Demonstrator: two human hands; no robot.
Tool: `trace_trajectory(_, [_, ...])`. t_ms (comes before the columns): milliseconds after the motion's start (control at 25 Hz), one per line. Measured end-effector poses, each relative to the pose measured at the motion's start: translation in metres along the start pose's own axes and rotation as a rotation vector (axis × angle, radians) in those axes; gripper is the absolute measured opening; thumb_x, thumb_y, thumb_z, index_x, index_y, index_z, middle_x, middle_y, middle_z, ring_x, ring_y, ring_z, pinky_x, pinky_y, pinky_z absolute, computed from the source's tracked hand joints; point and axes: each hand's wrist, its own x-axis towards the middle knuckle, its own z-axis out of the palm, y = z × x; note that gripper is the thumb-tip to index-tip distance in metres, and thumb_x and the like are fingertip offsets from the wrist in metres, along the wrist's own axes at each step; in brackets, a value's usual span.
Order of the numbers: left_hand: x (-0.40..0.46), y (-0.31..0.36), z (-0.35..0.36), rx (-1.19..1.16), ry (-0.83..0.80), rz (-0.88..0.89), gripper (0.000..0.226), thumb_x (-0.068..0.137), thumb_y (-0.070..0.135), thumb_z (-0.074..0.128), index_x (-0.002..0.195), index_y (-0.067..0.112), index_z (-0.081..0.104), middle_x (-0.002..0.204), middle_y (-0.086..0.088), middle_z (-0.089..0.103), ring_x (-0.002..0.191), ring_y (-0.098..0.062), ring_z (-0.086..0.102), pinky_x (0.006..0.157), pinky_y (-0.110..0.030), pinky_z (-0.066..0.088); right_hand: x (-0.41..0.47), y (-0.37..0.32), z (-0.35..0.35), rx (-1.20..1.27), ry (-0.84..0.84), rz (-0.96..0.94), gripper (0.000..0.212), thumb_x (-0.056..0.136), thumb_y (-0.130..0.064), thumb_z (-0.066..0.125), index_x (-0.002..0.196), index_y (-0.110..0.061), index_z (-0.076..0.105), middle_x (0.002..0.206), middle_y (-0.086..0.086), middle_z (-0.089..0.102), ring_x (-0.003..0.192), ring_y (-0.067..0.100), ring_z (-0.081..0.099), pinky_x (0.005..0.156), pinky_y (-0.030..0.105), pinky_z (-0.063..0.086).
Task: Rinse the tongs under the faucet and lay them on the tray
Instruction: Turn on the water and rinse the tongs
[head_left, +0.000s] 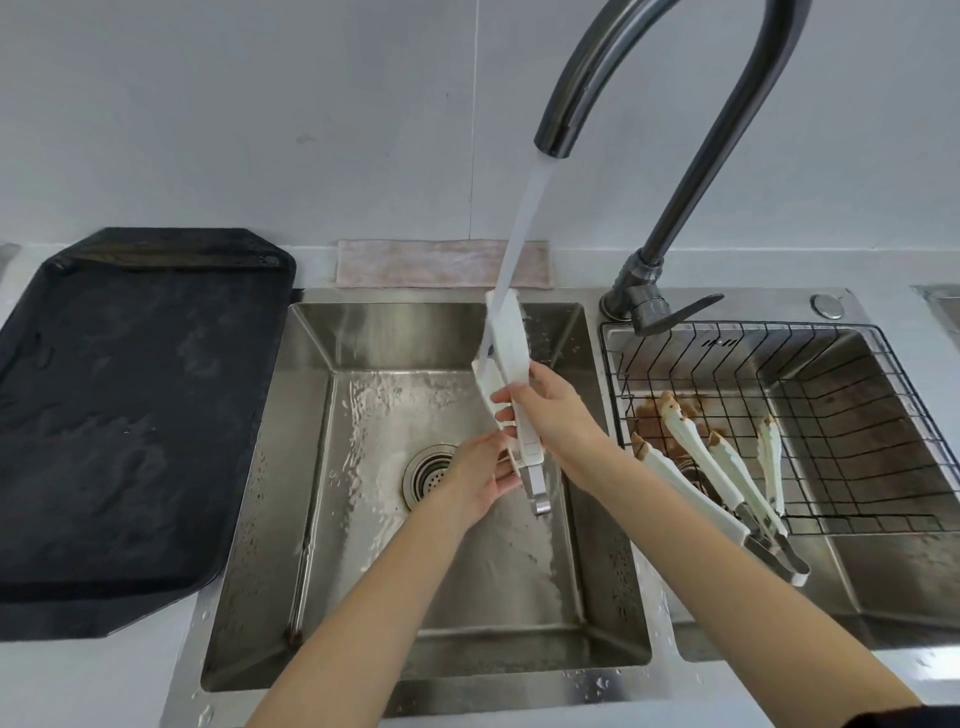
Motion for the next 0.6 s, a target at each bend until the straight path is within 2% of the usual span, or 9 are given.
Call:
trace_trajectory(80, [0.003,-0.001,-0.001,-0.014,-0.017,-0.006,0.023,0.097,0.011,0.038,0.111,0.009,0.056,0.088,-0.004,0.065,0.089,-0.019,0.062,0.087,-0.033,0.048,-0.001,0.003,-0.001,-0.047,0.002,-0.014,0.033,0.096,-0.009,0.04,0.128,-0.011,0.047,0.084,-0.006,0.06,0.068,0.006,0.057,0.064,0.019,0.049])
trace_trajectory(200, [0.005,0.002,-0.008,-0.118,-0.028,-0.027,0.018,0.097,0.01,0.039,0.097,0.011,0.057,0.086,-0.004,0.063,0.077,-0.014,0.059,0.069,-0.026,0.047,0.004,0.013,-0.003,-0.131,0.09,-0.072,0.032,0.095,-0.012,0.046,0.126,-0.012,0.048,0.095,-0.001,0.059,0.074,0.009,0.06,0.069,0.023,0.05])
trace_trajectory(280, [0.005,0.006,-0.016,-0.195,-0.021,-0.048,0.016,0.096,0.01,0.043,0.086,0.009,0.055,0.087,-0.005,0.063,0.077,-0.014,0.06,0.063,-0.027,0.048,0.012,0.024,-0.006,-0.147,0.182,-0.059,0.024,0.095,-0.015,0.046,0.119,-0.016,0.048,0.088,0.0,0.058,0.074,0.012,0.059,0.068,0.025,0.048])
trace_trajectory(360, [0.003,0.008,-0.022,-0.242,-0.018,-0.058,0.017,0.095,0.015,0.048,0.081,0.009,0.055,0.079,-0.005,0.064,0.075,-0.014,0.06,0.059,-0.028,0.053,0.021,0.038,-0.008,-0.048,0.224,0.035,0.011,0.097,-0.015,0.042,0.106,-0.016,0.048,0.072,-0.001,0.052,0.06,0.01,0.051,0.056,0.021,0.043])
trace_trajectory(440, [0.002,0.012,-0.025,-0.247,-0.017,-0.039,0.018,0.093,0.02,0.051,0.08,0.01,0.056,0.071,-0.003,0.061,0.072,-0.015,0.058,0.062,-0.029,0.053,0.027,0.049,-0.006,0.13,0.224,0.157,0.012,0.099,-0.016,0.036,0.1,-0.013,0.047,0.067,0.0,0.047,0.052,0.01,0.042,0.05,0.021,0.04])
trace_trajectory(600, [0.0,0.025,-0.021,-0.173,-0.058,0.059,0.012,0.094,0.02,0.049,0.086,0.013,0.054,0.07,-0.003,0.058,0.07,-0.015,0.056,0.067,-0.027,0.049,0.032,0.061,0.005,0.329,0.202,0.37,0.022,0.102,-0.025,0.028,0.113,-0.012,0.042,0.068,0.002,0.041,0.05,0.01,0.032,0.034,0.016,0.032])
